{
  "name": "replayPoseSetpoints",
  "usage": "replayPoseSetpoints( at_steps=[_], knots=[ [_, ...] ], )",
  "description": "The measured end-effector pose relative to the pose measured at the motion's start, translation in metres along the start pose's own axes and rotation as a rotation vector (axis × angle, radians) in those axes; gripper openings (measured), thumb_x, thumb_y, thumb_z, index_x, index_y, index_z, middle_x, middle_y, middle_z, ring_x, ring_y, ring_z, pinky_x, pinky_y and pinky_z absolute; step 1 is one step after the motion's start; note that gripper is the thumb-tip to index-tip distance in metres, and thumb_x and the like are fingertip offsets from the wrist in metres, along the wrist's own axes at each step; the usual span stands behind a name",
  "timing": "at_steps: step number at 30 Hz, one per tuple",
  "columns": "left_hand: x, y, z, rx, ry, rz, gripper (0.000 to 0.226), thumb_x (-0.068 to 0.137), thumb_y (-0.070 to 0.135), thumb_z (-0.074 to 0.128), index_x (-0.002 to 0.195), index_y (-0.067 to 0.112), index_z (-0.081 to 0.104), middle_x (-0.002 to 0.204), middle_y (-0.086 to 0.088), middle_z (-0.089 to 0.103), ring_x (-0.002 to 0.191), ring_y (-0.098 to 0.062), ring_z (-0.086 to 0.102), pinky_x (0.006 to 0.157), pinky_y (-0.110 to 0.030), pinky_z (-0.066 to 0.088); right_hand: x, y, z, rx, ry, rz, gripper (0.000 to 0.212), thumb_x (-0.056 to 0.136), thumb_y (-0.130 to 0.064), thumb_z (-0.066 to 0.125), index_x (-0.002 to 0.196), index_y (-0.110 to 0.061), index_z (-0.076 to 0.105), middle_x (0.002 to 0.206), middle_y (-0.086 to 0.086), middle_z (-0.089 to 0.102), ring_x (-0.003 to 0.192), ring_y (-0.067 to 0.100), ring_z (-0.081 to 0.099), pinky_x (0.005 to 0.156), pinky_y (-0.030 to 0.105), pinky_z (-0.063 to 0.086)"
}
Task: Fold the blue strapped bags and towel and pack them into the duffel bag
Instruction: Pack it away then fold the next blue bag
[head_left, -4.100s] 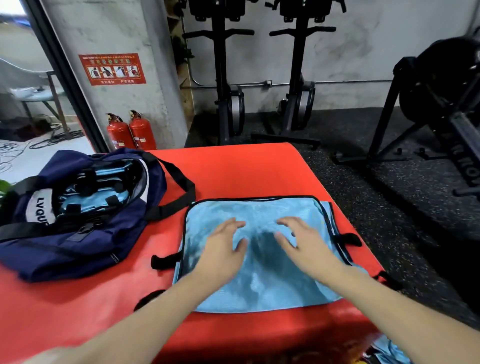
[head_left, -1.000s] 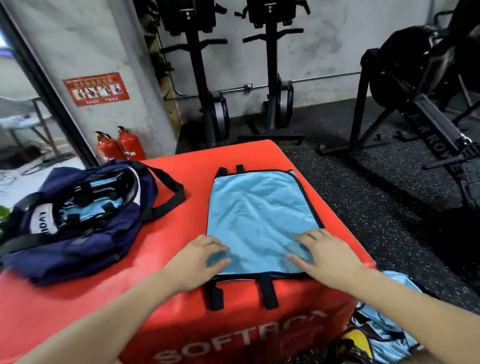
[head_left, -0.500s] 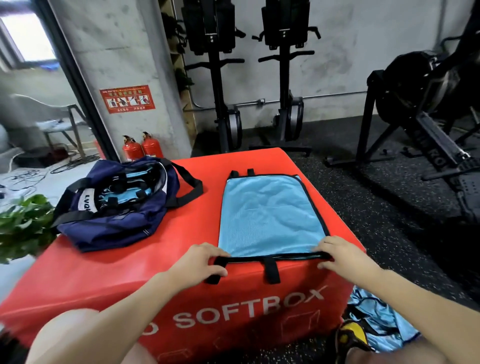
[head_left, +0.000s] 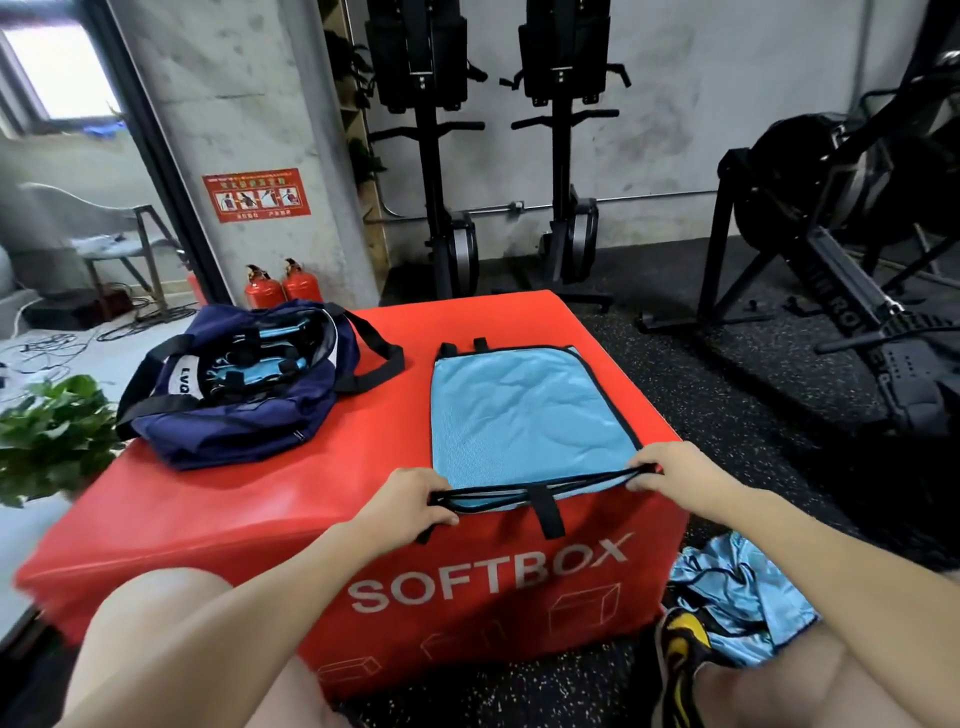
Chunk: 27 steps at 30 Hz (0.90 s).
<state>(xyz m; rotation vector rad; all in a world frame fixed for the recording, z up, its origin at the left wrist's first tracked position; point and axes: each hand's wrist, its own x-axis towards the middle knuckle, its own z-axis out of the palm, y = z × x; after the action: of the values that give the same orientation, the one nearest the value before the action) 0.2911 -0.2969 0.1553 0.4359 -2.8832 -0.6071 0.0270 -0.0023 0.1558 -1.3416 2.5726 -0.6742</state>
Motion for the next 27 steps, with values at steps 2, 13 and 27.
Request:
replayPoseSetpoints(
  at_steps=[2,13,27],
  knots=[
    [-0.003,0.001,-0.004,-0.053,0.031,-0.026,0.027,0.071,0.032,0.087,0.071,0.012,0.070,0.069,0.007,0.055,0.068,-0.002,0.052,0.061,-0.016,0.034,-0.004,-0.004,-0.009,0.091,-0.006,0.022,0.012,0.084,-0.022,0.081,0.087,-0.031,0.073,0.081,-0.019,0.071,0.080,0.000,0.061,0.070,0.009,0.039],
    [0.001,0.014,-0.058,-0.649,0.110,-0.137,0.017,0.082,0.014,0.082,0.070,0.024,0.075,0.061,0.010,0.062,0.058,-0.001,0.051,0.055,-0.015,0.038,0.024,-0.018,-0.051,0.766,-0.206,0.149,0.051,0.060,-0.030,0.093,0.101,-0.004,0.077,0.110,0.027,0.071,0.099,0.031,0.067,0.095,0.044,0.047],
    [0.144,-0.037,-0.052,-0.569,0.358,-0.202,0.012,0.083,0.031,0.074,0.094,0.025,0.072,0.092,0.003,0.076,0.095,-0.019,0.071,0.089,-0.042,0.053,0.164,-0.006,-0.037,0.782,0.055,0.154,0.010,0.089,-0.015,0.073,0.084,-0.006,0.074,0.080,-0.004,0.074,0.076,0.004,0.064,0.071,0.014,0.047]
  ],
)
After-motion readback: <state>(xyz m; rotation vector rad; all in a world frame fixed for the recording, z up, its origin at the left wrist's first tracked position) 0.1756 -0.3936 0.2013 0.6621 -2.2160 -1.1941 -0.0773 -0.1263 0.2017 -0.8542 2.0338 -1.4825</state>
